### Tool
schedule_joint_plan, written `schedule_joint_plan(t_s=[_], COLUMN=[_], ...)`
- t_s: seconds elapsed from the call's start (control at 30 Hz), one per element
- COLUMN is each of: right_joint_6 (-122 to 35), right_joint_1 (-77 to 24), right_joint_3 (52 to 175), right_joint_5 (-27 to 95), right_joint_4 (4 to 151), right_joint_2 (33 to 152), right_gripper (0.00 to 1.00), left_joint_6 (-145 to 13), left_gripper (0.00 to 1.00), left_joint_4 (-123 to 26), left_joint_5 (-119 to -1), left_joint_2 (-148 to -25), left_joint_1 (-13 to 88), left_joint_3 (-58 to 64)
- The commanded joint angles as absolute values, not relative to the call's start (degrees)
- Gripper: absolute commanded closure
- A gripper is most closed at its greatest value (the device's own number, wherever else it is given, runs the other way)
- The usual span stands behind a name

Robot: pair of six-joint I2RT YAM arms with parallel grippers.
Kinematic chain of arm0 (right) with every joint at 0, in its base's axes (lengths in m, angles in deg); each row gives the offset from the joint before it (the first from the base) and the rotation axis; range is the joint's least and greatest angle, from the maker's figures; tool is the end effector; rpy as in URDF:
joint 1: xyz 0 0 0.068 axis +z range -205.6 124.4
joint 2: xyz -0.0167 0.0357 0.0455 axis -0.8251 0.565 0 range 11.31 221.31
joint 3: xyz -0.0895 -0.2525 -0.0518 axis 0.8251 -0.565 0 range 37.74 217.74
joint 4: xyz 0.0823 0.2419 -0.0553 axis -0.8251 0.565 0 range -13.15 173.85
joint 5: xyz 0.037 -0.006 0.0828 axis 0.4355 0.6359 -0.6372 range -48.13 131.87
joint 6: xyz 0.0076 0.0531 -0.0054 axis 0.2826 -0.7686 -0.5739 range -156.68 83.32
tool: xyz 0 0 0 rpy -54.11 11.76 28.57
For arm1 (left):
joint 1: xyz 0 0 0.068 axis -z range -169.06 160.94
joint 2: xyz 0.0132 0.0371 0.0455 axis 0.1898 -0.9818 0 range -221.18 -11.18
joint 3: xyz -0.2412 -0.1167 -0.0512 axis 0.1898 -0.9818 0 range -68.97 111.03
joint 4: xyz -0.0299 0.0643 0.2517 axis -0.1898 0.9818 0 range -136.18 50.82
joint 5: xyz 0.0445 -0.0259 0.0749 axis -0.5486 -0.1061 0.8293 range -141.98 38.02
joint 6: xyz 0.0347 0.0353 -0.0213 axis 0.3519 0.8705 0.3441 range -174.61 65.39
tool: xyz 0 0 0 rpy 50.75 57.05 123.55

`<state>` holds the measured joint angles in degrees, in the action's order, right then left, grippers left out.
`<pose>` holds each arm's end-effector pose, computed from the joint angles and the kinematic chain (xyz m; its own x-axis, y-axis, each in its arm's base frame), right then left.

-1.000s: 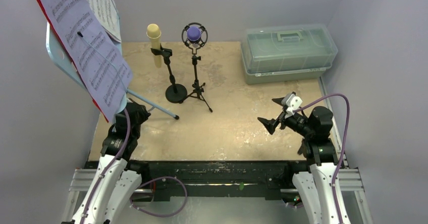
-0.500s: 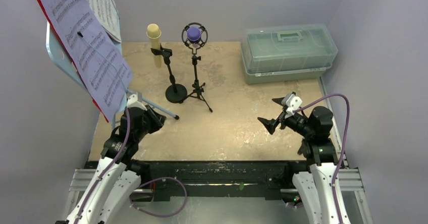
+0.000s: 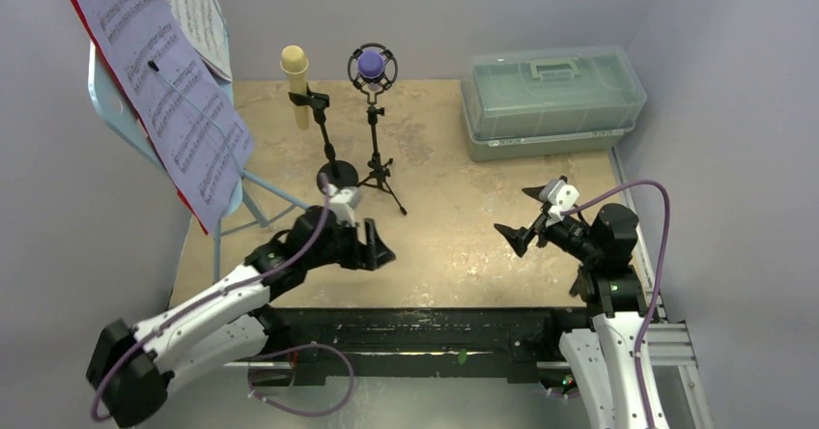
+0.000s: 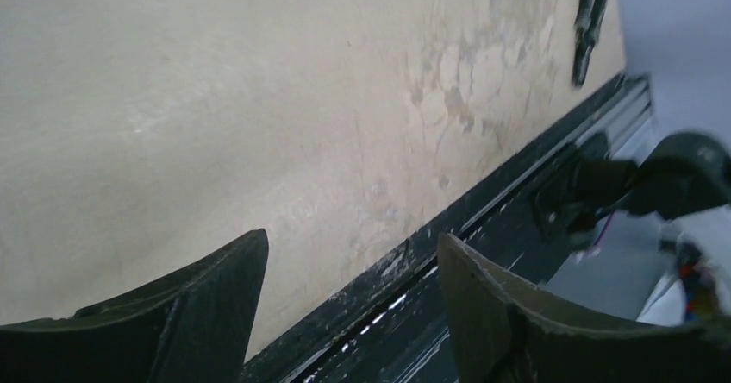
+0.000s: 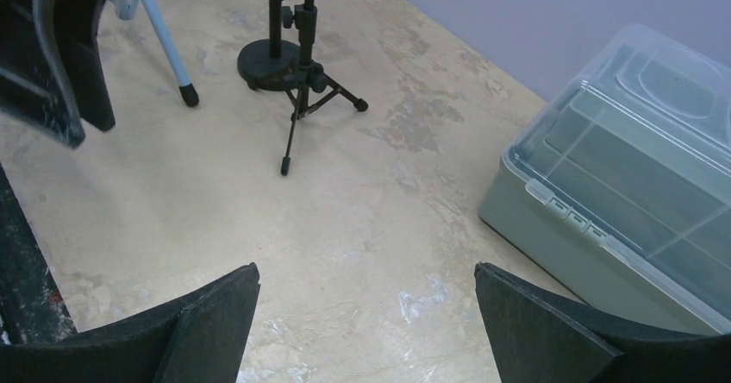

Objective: Pack up the instrument practice props
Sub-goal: Adjust the music stand at the center of the board.

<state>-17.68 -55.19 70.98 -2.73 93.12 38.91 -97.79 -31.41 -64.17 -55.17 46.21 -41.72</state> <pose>0.1213 0.0258 0.3012 0.0518 -0.2315 -0.9715 -0.7173 0.6682 -0.1975 0.1384 -0.1070 0.2268 -0.7979 -0.2549 -0.5463 0.2268 0.7127 -0.6638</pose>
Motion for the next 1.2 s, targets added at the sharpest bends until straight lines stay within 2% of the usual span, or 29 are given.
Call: schedule_joint_plan(t_s=[0.0,0.07,0.23,0.33,0.5,0.63,0.7,0.8,1.0,1.1,1.17], right_joint_6=[-17.2,-17.3,-18.1,-18.4,-16.2,-3.4,2.6,1.1,-1.5,-1.3,-1.1], right_joint_1=[-56.8,-57.1,-57.0,-57.1,-57.1,-57.0,-57.1,-57.2,-57.2,-57.2,-57.3], right_joint_3=[70.6,70.7,71.0,71.4,74.4,83.8,86.2,84.5,82.2,82.3,82.2], right_joint_5=[-3.8,-4.0,-4.4,-4.1,-4.9,-9.5,-13.3,-12.0,-11.0,-10.9,-10.8], right_joint_4=[91.7,91.7,90.8,90.4,93.5,109.7,116.3,112.1,109.4,109.6,109.7], right_joint_2=[38.5,38.8,40.3,41.3,45.7,57.8,63.0,62.6,59.8,59.8,59.5], right_gripper=[0.01,0.01,0.01,0.01,0.01,0.01,0.01,0.01,0.01,0.01,0.01], left_joint_6=[-87.4,-81.1,-70.9,-67.7,-66.1,-66.0,-66.4,-64.6,-62.8,-61.7,-60.6], left_gripper=[0.26,0.23,0.14,0.09,0.1,0.12,0.14,0.17,0.32,0.41,0.55], left_joint_4=[-41.5,-44.2,-61.1,-65.2,-64.8,-67.5,-69.0,-73.8,-81.0,-83.3,-84.8], left_joint_5=[-50.0,-43.0,-31.5,-24.8,-17.1,-19.8,-22.9,-27.0,-32.6,-31.9,-31.7], left_joint_2=[-66.9,-70.7,-74.8,-77.8,-81.0,-80.6,-80.9,-82.1,-87.6,-89.8,-91.1], left_joint_1=[60.9,63.5,63.7,63.3,59.6,54.0,51.3,49.8,47.8,47.0,46.5], left_joint_3=[-33.9,-31.1,-31.5,-30.1,-27.1,-27.8,-27.6,-27.4,-24.9,-23.7,-23.0])
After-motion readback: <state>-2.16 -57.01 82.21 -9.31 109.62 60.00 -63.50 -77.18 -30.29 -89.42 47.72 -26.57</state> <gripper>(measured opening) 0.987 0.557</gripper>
